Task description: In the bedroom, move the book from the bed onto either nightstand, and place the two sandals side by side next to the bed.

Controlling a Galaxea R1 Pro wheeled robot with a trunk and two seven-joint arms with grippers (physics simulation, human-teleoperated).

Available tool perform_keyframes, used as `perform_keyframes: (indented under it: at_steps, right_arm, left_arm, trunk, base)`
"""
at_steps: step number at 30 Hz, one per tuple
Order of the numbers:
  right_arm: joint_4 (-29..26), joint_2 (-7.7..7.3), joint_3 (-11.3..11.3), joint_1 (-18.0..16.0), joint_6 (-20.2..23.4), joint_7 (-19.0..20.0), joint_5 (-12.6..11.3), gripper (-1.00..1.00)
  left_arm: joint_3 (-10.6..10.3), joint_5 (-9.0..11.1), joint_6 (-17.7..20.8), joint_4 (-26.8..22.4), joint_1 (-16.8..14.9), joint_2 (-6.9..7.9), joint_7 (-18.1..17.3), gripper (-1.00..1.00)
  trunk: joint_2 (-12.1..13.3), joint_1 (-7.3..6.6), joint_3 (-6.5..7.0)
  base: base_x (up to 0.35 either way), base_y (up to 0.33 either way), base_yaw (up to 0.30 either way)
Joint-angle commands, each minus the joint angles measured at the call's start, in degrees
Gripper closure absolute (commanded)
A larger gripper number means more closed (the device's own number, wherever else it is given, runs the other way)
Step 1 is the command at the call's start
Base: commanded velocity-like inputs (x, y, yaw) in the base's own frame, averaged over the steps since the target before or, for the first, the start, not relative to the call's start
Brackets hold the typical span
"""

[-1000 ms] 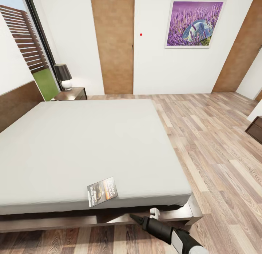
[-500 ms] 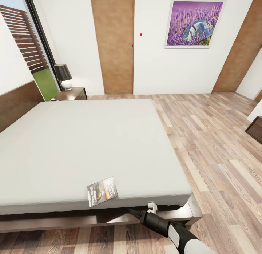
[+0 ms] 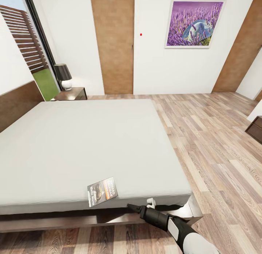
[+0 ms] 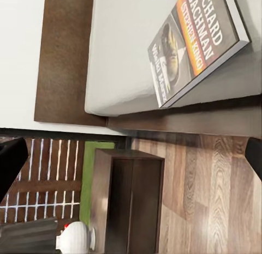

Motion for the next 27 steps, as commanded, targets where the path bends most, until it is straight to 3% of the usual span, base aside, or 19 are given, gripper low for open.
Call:
perform_keyframes:
  at_steps: [1, 18, 27]
  right_arm:
    - [-0.16, 0.03, -0.48, -0.1, 0.69, 0.74, 0.4, -1.0]
    - [-0.23, -0.49, -0.47, -0.36, 1.05, 2.68, 0.4, -1.0]
    - [-0.24, -0.63, -0.49, -0.35, 1.0, 2.72, 0.4, -1.0]
  left_arm:
    - [-0.48, 0.5, 0.6, -0.06, -0.05, 0.1, 0.44, -1.0]
    - [-0.38, 0.53, 0.6, -0.11, -0.05, 0.1, 0.77, -1.0]
    - [-0.39, 0.53, 0.6, -0.11, -0.05, 0.1, 3.76, -1.0]
  trunk:
    - [-0.03, 0.0, -0.05]
    - [-0.03, 0.0, -0.05]
    - [-0.03, 0.0, -0.05]
  base:
    - [0.0, 0.0, 0.0]
    - [0.0, 0.0, 0.0]
    - [0.0, 0.0, 0.0]
